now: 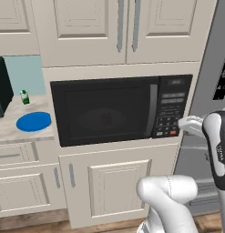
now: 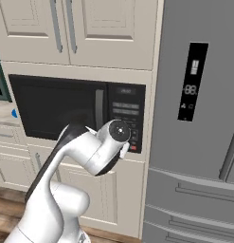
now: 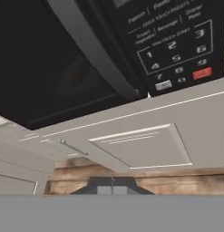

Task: Pick the hotdog bun from the counter and place it in the microwave. Then turn on the microwave.

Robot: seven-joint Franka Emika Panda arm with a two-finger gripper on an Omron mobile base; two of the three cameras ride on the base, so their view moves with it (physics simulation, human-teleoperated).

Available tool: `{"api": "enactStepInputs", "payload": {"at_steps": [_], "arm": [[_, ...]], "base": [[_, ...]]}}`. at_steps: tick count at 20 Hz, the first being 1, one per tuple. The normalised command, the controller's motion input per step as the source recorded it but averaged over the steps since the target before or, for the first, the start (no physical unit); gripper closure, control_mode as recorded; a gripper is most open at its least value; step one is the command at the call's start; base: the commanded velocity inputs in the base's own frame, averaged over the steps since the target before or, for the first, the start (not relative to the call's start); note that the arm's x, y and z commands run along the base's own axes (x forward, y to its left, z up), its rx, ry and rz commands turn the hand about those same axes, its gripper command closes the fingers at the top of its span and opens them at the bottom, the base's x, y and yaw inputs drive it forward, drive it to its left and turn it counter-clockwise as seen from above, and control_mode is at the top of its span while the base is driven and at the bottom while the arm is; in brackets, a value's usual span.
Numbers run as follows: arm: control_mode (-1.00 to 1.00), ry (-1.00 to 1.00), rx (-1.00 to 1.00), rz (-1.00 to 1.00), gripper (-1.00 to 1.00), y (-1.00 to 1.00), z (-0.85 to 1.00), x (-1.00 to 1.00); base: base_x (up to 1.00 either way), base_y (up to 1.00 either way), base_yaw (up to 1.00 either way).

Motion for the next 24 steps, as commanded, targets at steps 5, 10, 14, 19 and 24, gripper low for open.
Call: {"api": "enactStepInputs", "payload": {"at_steps": [5, 10, 14, 19, 24], "arm": [[-1.0, 0.02, 0.28, 0.0, 1.0, -0.12, -0.05, 0.19], [-1.0, 0.09, 0.23, 0.0, 1.0, -0.08, 0.0, 0.29], [-1.0, 0.06, 0.19, 0.0, 1.0, -0.01, -0.17, 0.21], [-1.0, 0.04, 0.17, 0.0, 1.0, -0.01, -0.23, 0.17], [-1.0, 0.02, 0.17, 0.0, 1.0, 0.0, -0.24, 0.26]], "base": [[0.0, 0.0, 0.0], [0.0, 0.0, 0.0], [0.0, 0.0, 0.0], [0.0, 0.0, 0.0], [0.0, 0.0, 0.0]]}}
